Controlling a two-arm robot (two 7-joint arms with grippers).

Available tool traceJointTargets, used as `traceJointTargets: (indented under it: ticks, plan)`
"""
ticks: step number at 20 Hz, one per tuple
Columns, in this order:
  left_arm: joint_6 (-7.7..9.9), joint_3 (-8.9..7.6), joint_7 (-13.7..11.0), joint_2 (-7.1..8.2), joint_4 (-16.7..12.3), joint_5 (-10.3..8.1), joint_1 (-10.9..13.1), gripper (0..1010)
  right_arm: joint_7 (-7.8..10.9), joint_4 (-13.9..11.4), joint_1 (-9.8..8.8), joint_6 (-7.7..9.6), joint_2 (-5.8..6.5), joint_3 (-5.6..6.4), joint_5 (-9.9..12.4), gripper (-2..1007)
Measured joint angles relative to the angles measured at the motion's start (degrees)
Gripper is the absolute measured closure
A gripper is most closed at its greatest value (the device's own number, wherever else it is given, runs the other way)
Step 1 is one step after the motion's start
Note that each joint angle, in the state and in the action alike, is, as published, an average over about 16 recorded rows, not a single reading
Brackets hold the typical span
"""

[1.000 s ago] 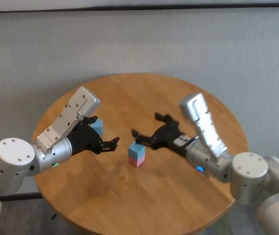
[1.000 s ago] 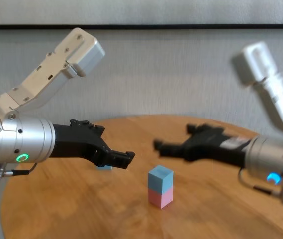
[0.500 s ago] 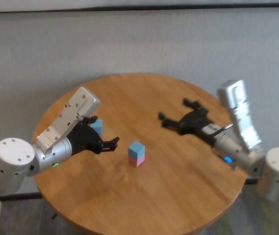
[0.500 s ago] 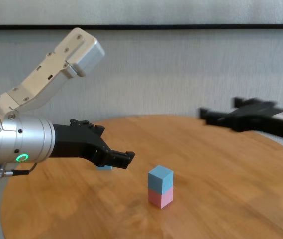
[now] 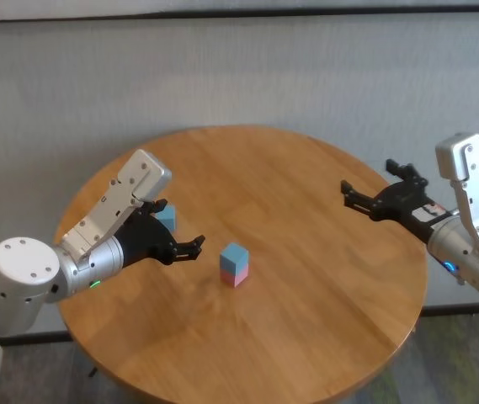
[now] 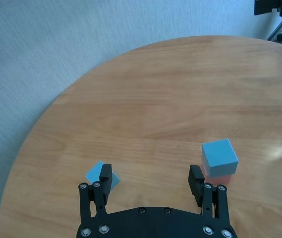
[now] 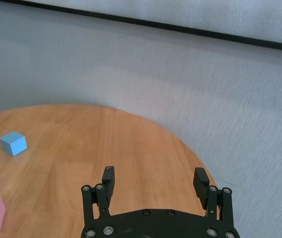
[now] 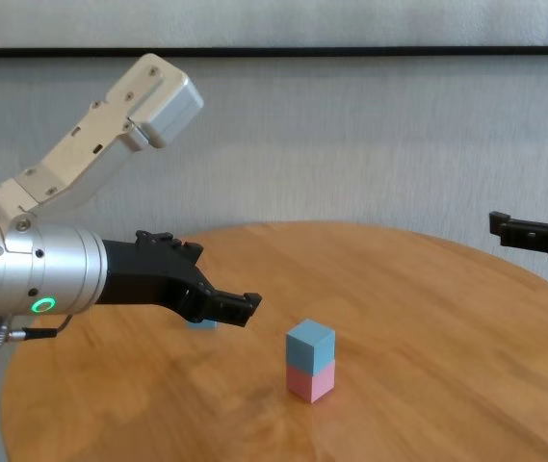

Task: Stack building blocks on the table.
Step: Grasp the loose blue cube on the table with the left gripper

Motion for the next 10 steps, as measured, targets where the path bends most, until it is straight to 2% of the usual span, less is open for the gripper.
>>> traceJointTargets:
  ticks: [5, 10]
  plan:
    - [0.29, 0.04, 0.0, 0.04, -0.3, 0.09, 0.0, 9, -1.08, -0.7, -1.02, -0.40, 0.57, 1.16, -0.5, 5]
    - [2.36, 0.31, 0.2, 0.31, -2.1, 0.84, 0.1, 9, -1.60, -2.2, -2.08, -0.31, 0.56, 1.75, -0.7, 5]
